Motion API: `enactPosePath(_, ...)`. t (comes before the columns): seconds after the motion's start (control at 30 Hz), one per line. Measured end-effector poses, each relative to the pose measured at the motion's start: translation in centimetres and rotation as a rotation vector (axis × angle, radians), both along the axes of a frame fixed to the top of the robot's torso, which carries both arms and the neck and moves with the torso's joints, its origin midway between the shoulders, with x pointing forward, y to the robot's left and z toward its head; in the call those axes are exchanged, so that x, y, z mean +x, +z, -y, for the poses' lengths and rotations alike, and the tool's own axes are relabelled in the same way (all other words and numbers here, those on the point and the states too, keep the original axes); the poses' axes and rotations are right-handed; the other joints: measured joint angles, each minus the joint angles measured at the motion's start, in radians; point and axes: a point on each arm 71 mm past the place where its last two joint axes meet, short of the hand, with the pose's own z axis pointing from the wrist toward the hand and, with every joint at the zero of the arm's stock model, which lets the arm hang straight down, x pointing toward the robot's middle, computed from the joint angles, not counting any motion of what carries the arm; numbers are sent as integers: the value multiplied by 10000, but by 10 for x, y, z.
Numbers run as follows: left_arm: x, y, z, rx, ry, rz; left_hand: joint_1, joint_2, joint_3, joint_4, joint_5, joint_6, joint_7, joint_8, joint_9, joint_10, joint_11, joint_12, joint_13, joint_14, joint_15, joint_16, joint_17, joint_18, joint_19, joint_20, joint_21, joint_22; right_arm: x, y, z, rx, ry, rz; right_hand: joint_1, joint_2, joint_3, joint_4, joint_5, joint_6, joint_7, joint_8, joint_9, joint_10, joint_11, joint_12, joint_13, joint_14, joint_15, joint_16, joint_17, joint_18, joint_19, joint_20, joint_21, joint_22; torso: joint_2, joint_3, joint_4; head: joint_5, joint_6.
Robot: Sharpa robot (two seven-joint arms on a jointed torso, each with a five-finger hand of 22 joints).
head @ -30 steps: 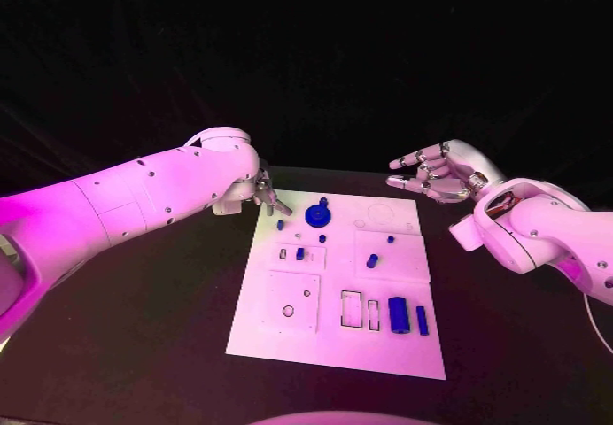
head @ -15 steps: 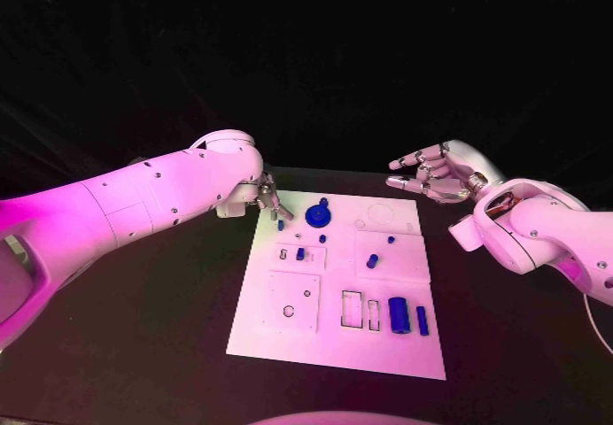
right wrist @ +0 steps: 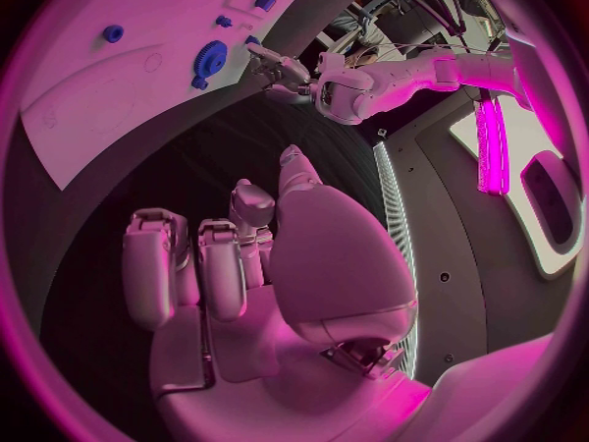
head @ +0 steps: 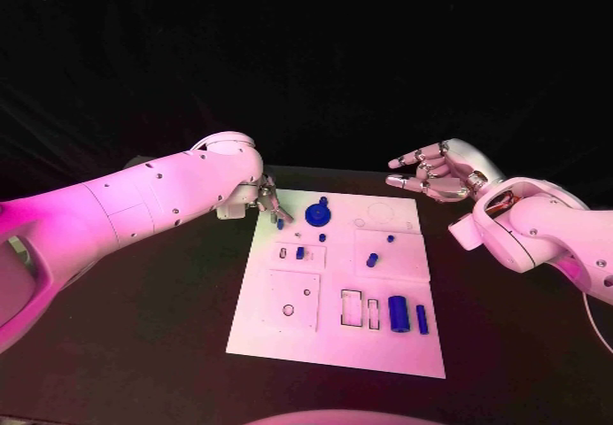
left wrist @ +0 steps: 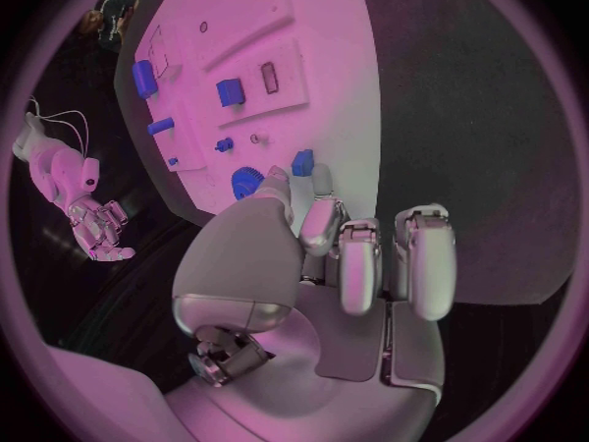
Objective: Assemble the parts on the task board
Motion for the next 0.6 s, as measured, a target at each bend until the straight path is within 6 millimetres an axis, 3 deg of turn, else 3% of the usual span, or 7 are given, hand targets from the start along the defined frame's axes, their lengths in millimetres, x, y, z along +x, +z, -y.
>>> enactPosePath(0.27, 0, -1, 1, -71, -14, -90, 303, 119, 208, -41, 0, 0, 0, 0, -46, 0, 0, 0, -1, 0, 0, 0, -1, -1, 0, 0, 0, 0, 0, 0, 0, 0, 3, -2, 0, 0, 0, 0, 0, 0, 0, 0, 0, 0, 0, 0, 0, 0, 0, 0, -1, 1, 0, 0, 0, 0, 0, -1, 1, 0, -12)
enactPosePath(0.6, 0, -1, 1, -165, -1, -163, 1573, 301, 1373, -521, 40, -7, -73, -74, -191, -2, -38, -2, -64, -1, 1, 0, -1, 0, 0, 0, 0, -1, 0, 0, 0, 0, 8, -4, 0, 0, 0, 0, 0, 0, 0, 0, 0, 0, 0, 0, 0, 0, 0, 0, -2, 1, 0, 0, 0, 0, -2, -1, 3, 12, -23)
